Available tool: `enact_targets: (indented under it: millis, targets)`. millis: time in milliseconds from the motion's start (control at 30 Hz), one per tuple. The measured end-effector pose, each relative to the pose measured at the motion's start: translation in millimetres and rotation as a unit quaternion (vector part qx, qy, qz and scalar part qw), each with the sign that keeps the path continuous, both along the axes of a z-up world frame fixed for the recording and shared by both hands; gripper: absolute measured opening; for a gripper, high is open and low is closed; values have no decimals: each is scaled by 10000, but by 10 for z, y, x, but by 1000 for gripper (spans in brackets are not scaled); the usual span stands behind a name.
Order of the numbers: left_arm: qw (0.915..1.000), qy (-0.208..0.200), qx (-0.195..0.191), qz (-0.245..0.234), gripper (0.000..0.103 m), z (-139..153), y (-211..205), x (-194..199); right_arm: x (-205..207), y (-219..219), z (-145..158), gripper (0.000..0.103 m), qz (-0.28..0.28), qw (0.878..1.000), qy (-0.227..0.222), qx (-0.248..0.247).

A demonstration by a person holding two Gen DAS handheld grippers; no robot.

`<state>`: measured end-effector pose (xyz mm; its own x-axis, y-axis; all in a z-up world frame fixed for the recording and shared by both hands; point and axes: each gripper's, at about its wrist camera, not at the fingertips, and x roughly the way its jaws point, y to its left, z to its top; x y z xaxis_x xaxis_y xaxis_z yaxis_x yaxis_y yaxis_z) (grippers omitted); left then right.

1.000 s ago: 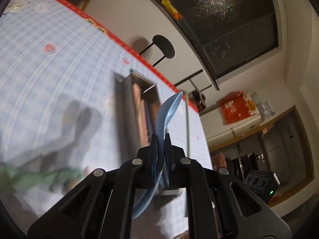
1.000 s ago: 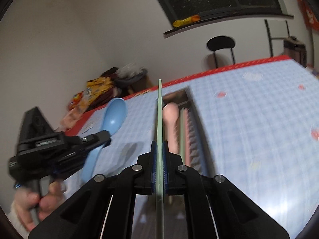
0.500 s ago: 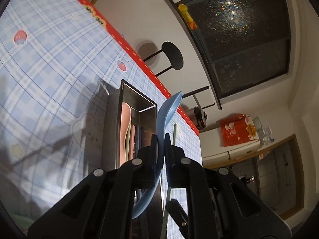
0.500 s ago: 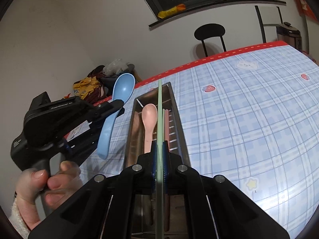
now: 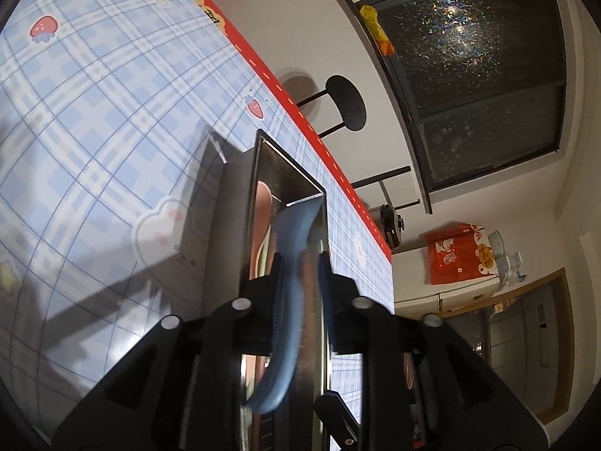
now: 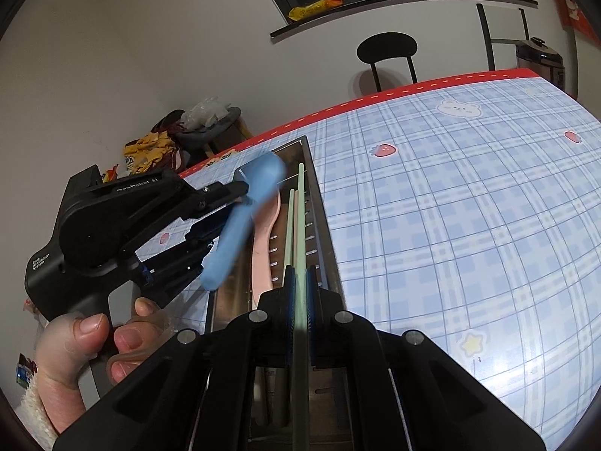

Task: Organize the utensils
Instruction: 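Open both tools to drop the blue spoon and chopsticks into the tray, then move both tools back toward the remaining utensils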

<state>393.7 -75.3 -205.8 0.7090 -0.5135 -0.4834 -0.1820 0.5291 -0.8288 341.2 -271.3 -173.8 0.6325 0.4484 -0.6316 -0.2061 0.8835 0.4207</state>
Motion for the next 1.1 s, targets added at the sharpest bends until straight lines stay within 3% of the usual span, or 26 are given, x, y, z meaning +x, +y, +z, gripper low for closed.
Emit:
enact_targets:
  millis: [100,333,600,700,933,1100]
  targets:
    - [9997,-144,210,-43,41,97,-5,-35,5,-16,14,7,-37,10000,-14,-7]
    - [9979,-399,502,-14,55,386,132,-226,-68,-23,137,12,-102,9997,-205,-77]
    - [9930,-548,996,318,89,701,542,-741,-285,68,310,79,-219,9971,-582,-432]
    - [9900,-521,1256,362,97,774,716,-980,-402,199,394,95,-214,9939,-762,-762]
    - [9763,-386,2102,333,97,868,1160,-1588,-847,569,341,97,48,9913,-840,-1012]
    - [9549,-559,2915,37,97,871,1338,-2068,-1190,749,280,97,234,9878,-902,-1245]
